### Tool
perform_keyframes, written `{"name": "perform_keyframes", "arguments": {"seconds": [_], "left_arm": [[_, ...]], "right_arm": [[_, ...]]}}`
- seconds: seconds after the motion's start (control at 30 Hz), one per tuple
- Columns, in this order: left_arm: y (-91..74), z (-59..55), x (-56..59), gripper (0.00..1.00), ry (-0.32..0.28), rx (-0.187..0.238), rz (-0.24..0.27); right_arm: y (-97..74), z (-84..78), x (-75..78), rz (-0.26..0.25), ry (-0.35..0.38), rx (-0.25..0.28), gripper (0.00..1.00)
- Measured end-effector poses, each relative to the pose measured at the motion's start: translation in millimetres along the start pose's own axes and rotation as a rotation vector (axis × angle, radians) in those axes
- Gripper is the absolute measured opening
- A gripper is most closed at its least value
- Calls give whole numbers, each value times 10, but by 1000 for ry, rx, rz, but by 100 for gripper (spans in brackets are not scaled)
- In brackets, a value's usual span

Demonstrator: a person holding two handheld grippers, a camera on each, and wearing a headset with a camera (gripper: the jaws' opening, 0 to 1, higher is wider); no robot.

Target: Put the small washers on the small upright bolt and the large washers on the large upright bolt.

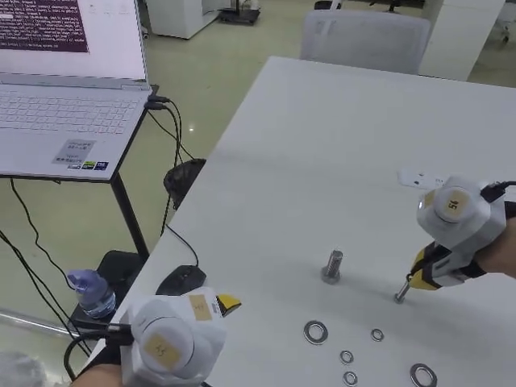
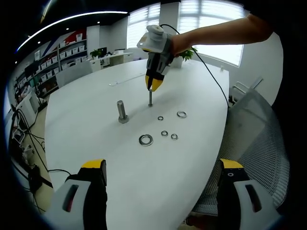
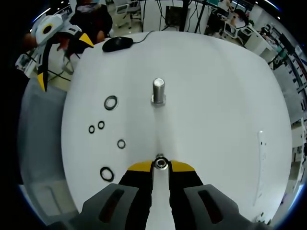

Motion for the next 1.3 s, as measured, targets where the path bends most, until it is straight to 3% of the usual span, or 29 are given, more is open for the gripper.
{"name": "perform_keyframes", "arguments": {"seconds": [0.33, 1.3], "left_arm": [[-32, -25, -35, 96, -6, 2, 8], [-66, -164, 12, 93, -38, -16, -6]], "right_arm": [[86, -11, 16, 4, -5, -23, 12], [446, -86, 35, 8, -13, -77, 13]]}}
Point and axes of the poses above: the centre of the closed fingertips' face, and the gripper's own axes: y roughly forward along the fingers, x roughly to its right, z roughly out of its top, the point moved 1 cm from there along -y, roughly backward along the fingers, and after that the axes turned 14 degrees about y, right-handed, at the moved point
